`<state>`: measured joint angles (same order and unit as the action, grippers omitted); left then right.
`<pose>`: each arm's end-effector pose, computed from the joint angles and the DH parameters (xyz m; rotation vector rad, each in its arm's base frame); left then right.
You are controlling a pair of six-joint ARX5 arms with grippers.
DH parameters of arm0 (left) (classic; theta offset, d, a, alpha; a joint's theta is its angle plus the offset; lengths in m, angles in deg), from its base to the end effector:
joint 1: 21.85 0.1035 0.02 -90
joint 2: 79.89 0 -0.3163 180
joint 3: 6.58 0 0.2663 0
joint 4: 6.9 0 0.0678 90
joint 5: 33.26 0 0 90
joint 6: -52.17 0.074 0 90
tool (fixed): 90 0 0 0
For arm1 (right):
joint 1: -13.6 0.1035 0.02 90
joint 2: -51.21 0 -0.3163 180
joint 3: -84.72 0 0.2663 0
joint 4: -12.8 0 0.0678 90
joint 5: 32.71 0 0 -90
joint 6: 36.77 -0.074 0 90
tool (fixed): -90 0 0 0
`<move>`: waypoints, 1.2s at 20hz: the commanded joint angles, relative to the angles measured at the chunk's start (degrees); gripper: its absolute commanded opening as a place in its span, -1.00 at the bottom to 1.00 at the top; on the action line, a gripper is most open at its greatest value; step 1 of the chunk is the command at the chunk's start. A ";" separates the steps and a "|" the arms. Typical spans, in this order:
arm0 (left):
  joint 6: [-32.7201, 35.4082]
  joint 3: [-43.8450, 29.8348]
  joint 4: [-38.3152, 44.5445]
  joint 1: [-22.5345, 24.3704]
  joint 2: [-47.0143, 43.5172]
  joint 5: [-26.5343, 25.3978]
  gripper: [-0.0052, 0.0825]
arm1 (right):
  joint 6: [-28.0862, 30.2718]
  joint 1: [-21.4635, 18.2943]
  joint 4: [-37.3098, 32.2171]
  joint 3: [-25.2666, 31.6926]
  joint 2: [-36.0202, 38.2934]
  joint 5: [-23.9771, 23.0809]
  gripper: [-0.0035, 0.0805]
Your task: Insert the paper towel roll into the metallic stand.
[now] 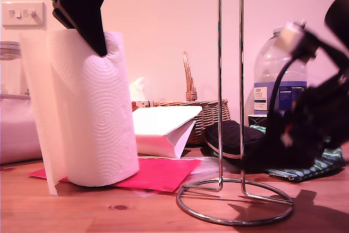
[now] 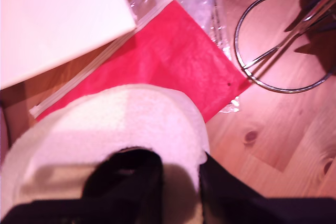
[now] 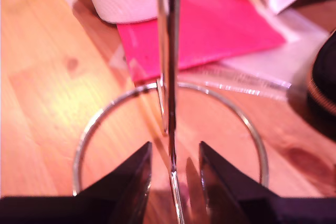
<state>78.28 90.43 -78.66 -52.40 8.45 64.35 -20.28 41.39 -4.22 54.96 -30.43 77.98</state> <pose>0.2861 -0.1802 0.3339 0.6165 0.9500 -0.8426 0.2097 0.1401 0.1286 -0.3006 0.5034 0.9042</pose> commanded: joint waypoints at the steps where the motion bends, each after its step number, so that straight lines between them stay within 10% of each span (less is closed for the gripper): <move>1: 0.79 0.37 0.44 0.22 0.90 0.57 -0.93 | -0.28 0.70 -1.68 -0.31 -1.55 0.42 -0.46; 13: 1.29 18.19 -12.09 0.17 0.81 0.87 -0.93 | -1.70 1.11 -4.00 -0.61 -5.11 0.39 -0.92; 24: -0.26 32.70 -17.40 -1.14 0.81 2.71 -0.93 | -2.21 2.32 -7.23 -0.74 -7.80 0.20 -0.94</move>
<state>78.04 121.66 -96.58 -53.36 9.13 66.78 -21.96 43.36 -11.04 54.90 -37.23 77.98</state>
